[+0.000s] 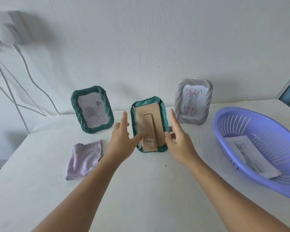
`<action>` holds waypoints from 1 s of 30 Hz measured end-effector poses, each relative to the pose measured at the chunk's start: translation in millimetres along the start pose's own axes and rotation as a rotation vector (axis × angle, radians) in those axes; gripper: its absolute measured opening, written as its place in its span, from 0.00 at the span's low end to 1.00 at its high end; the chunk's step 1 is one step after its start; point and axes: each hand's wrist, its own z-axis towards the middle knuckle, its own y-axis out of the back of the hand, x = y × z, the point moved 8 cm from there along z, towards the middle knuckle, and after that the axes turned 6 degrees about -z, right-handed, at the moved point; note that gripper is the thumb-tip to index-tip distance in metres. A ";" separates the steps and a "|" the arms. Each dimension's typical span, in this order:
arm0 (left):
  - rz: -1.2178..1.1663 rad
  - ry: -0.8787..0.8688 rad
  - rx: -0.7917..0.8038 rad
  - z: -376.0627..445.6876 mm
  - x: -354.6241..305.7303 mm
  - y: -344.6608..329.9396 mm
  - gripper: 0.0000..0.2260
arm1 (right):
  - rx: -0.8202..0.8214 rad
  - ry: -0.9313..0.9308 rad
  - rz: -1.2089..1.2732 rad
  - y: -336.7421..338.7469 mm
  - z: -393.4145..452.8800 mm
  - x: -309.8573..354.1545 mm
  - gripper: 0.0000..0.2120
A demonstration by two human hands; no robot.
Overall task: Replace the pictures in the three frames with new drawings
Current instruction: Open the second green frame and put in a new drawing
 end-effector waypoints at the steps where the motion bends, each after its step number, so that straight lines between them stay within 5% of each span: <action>1: -0.017 -0.018 -0.023 -0.1 -8.7 3.2 0.42 | -0.036 0.003 -0.021 1.1 2.0 2.9 0.38; 9: -0.374 0.056 -0.084 2.9 -43.6 9.0 0.37 | -0.040 0.318 -0.185 -9.1 3.0 64.7 0.40; 13: -0.382 0.059 -0.186 3.1 -35.7 20.9 0.10 | 0.123 0.383 -0.255 -23.5 -3.4 71.4 0.43; 15: -0.463 0.063 -0.215 3.9 -26.8 24.8 0.04 | 0.175 0.384 -0.239 -28.1 -3.3 71.3 0.41; 19: -0.655 0.061 -0.096 3.1 -16.3 24.8 0.20 | -0.043 0.307 -0.269 -18.1 13.4 48.1 0.36; 25: -0.834 0.148 0.125 -2.1 4.3 13.2 0.30 | 0.322 -0.162 0.385 -36.9 19.3 16.2 0.34; 30: -0.702 0.166 0.175 -8.2 13.0 14.6 0.34 | 0.239 -0.210 0.558 -44.3 13.8 4.1 0.33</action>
